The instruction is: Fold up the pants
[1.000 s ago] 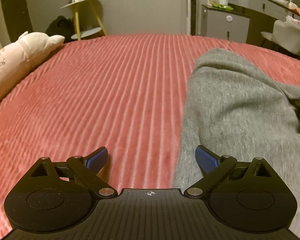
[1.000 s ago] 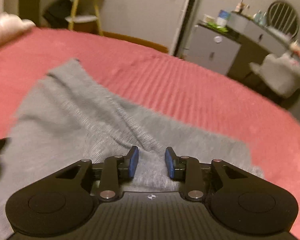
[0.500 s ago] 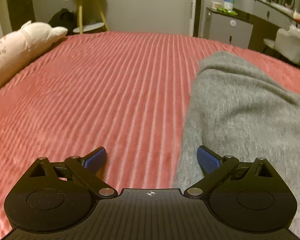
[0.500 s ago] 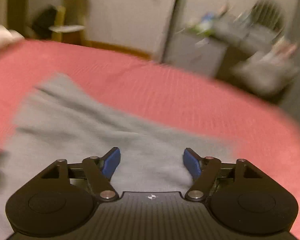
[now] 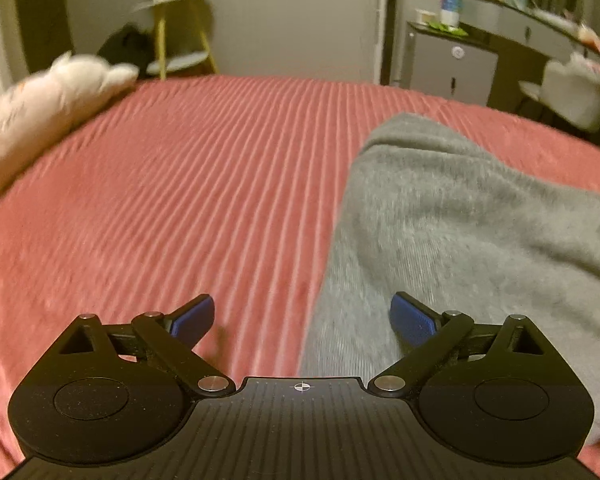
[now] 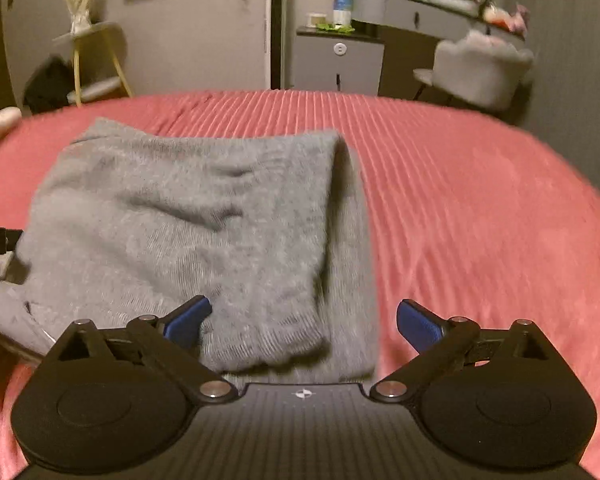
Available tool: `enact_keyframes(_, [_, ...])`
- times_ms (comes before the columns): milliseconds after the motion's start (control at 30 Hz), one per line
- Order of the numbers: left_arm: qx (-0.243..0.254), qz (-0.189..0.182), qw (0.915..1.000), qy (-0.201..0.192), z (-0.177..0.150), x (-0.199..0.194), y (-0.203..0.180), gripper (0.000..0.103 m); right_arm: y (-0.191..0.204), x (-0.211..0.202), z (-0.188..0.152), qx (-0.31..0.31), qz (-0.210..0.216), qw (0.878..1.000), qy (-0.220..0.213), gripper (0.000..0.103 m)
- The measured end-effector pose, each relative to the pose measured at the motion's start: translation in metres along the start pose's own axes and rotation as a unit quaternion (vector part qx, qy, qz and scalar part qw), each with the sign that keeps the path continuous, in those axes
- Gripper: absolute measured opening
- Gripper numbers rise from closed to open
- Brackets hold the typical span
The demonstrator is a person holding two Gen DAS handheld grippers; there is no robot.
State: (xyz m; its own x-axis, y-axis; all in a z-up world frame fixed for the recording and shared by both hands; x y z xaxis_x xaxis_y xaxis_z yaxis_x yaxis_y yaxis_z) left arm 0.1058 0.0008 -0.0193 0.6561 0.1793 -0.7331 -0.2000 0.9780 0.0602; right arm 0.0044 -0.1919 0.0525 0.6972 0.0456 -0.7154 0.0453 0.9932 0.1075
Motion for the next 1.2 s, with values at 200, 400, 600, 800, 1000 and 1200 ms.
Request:
enact_keyframes(200, [-0.059,-0.035,0.9975,0.019,-0.011,-0.018,0.017,0.099,-0.003,-0.017,0.008,-0.024,-0.016,0.999,-0.019,0.099])
enact_keyframes(400, [0.006,-0.057,0.9983,0.010,-0.017,-0.024,-0.010,0.099,-0.017,-0.014,0.011,0.049,0.031,0.998,-0.019,0.099])
enact_keyframes(600, [-0.002,-0.072,0.9963,0.046,-0.016,-0.011,-0.010,0.099,-0.040,-0.003,0.025,0.104,0.081,0.991,-0.021,0.099])
enact_keyframes(800, [-0.001,-0.078,0.9955,0.054,-0.002,-0.007,0.006,0.099,-0.073,0.053,0.020,0.202,0.190,0.959,0.065,0.099])
enact_keyframes(1000, [-0.005,-0.094,0.9948,0.039,0.022,0.015,0.014,0.099,-0.077,0.070,0.020,0.199,0.233,0.950,0.056,0.099])
enact_keyframes(1200, [-0.015,-0.200,0.9740,0.106,0.035,0.060,0.015,0.100,-0.094,0.073,0.027,0.195,0.281,0.938,0.051,0.099])
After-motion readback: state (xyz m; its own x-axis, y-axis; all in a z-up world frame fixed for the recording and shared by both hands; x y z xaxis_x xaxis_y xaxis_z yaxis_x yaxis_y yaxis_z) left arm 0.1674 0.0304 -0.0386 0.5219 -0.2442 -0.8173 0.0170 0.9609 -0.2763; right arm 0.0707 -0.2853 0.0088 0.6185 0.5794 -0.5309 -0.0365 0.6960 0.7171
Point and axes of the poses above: each gripper's, at about its wrist camera, not at the fingertips, and x roughly the way its jaws point, y to its left, z to its top, the point moved 3 cm from there along x, roughly the way its jaws point, and after that the axes turned 6 degrees about z, right-handed, at the moved point
